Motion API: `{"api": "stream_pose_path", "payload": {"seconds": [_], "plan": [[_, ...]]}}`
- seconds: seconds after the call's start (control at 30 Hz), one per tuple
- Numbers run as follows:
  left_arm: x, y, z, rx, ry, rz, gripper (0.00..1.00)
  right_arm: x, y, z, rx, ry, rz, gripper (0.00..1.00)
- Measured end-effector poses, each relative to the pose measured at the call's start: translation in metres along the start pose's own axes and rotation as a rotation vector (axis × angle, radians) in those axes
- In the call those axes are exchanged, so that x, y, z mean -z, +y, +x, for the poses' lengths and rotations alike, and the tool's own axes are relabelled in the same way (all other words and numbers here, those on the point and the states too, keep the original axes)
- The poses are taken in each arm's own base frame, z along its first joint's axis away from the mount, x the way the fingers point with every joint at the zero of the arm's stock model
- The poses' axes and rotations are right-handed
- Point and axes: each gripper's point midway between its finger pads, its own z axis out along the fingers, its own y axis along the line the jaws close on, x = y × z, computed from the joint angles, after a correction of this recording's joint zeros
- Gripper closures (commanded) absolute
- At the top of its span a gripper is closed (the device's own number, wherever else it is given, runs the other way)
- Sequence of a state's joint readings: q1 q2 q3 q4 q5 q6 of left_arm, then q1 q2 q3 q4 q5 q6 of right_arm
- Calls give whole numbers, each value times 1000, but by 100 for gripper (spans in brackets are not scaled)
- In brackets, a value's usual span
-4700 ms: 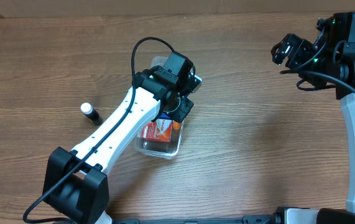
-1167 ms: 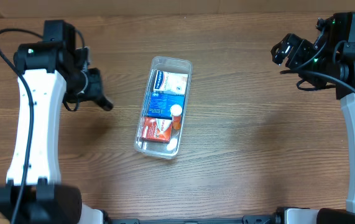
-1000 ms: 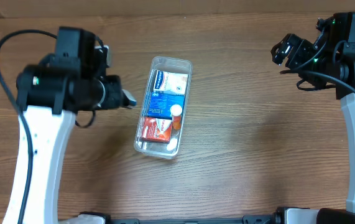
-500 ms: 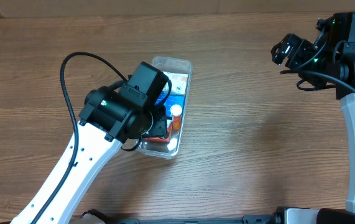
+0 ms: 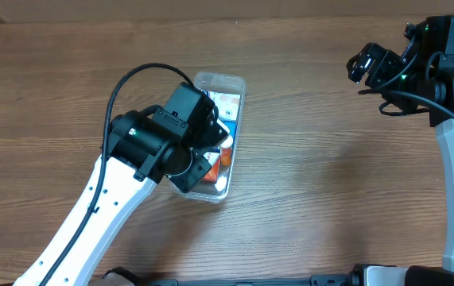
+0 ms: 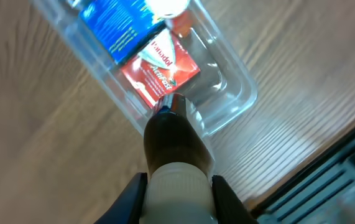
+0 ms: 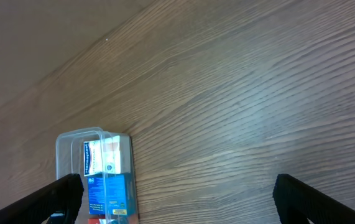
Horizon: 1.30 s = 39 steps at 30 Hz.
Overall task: Pack container
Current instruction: 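Lift the dark bottle and carry it over the container, then lower the dark bottle into the container's near end and release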
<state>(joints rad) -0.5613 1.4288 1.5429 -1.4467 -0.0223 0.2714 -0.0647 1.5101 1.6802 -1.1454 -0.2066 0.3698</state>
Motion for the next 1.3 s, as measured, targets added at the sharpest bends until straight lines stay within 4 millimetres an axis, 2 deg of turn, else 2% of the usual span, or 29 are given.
{"api": "stream_pose_path", "payload": {"seconds": [0.1, 0.2, 0.43, 0.57, 1.07, 1.3], "plan": [[0, -7, -2, -213, -16, 39, 96, 0, 0, 0, 0, 0, 1, 0], [2, -24, -6, -439, -68, 132, 96, 0, 0, 0, 0, 0, 0, 0], [-1, -46, -4, -748, -131, 240, 96, 0, 0, 0, 0, 0, 0, 0], [-7, -47, -1, -801, -113, 263, 96, 0, 0, 0, 0, 0, 0, 0], [-61, -18, -7, -930, 51, 250, 96, 0, 0, 0, -1, 0, 0, 0], [-89, -17, -7, -940, 115, 309, 96, 0, 0, 0, 0, 0, 0, 0]]}}
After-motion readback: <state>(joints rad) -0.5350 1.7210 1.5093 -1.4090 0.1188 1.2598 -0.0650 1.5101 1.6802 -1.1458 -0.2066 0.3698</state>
